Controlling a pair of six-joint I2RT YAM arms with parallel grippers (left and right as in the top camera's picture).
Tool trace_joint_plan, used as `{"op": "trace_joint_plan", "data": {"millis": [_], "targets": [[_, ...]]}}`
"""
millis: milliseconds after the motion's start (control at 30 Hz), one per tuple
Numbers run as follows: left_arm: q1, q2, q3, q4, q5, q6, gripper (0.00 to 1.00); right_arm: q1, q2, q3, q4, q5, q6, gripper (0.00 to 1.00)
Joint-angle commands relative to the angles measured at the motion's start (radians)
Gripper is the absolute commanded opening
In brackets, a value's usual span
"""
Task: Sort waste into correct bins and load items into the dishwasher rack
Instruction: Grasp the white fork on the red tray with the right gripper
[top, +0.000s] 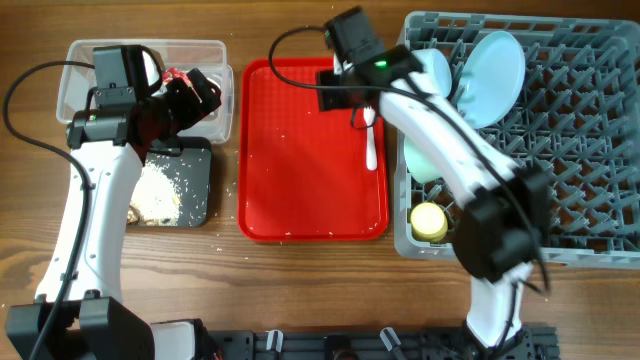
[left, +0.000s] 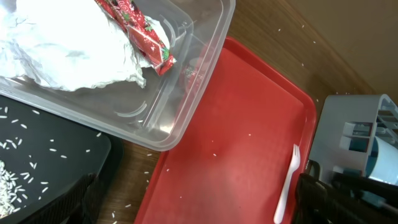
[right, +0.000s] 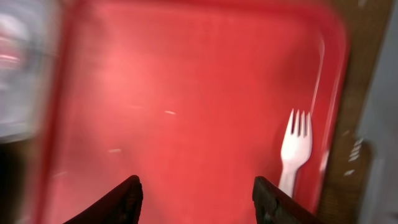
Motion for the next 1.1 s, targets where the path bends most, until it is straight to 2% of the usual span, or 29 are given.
{"op": "trace_joint_plan", "data": {"millis": [0, 167, 433, 667, 833, 867, 933, 967, 1067], "targets": [[0.003, 0.008, -0.001, 0.002, 0.005, 0.005, 1.0, -0.02, 0.102, -0.001, 0.001, 0.079, 0.106, 0.59], [0.003, 0.008, -0.001, 0.002, 0.005, 0.005, 1.0, -0.021, 0.189, -0.001, 0.014, 0.128, 0.116, 0.59], [0.003, 0.008, -0.001, 0.002, 0.005, 0.005, 1.0, -0.032, 0.206, -0.008, -0.002, 0.213, 0.152, 0.59], [0.003, 0.008, -0.001, 0.002, 0.005, 0.005, 1.0, -0.054, 0.222, -0.01, -0.01, 0.209, 0.177, 0.59], [0.003, 0.008, -0.001, 0.002, 0.005, 0.005, 1.0, -0.066, 0.278, -0.01, 0.001, 0.135, 0.174, 0.58], [0.003, 0.008, -0.001, 0.002, 0.005, 0.005, 1.0, -0.066, 0.286, -0.01, 0.008, 0.108, 0.174, 0.57], [0.003, 0.008, -0.001, 0.002, 0.005, 0.005, 1.0, -0.066, 0.291, -0.01, 0.013, 0.069, 0.172, 0.47], [0.003, 0.008, -0.001, 0.002, 0.005, 0.005, 1.0, -0.066, 0.291, -0.01, 0.016, 0.061, 0.164, 0.37], [0.003, 0.008, -0.001, 0.002, 0.005, 0.005, 1.0, -0.066, 0.291, -0.01, 0.02, 0.021, 0.149, 0.16]]}}
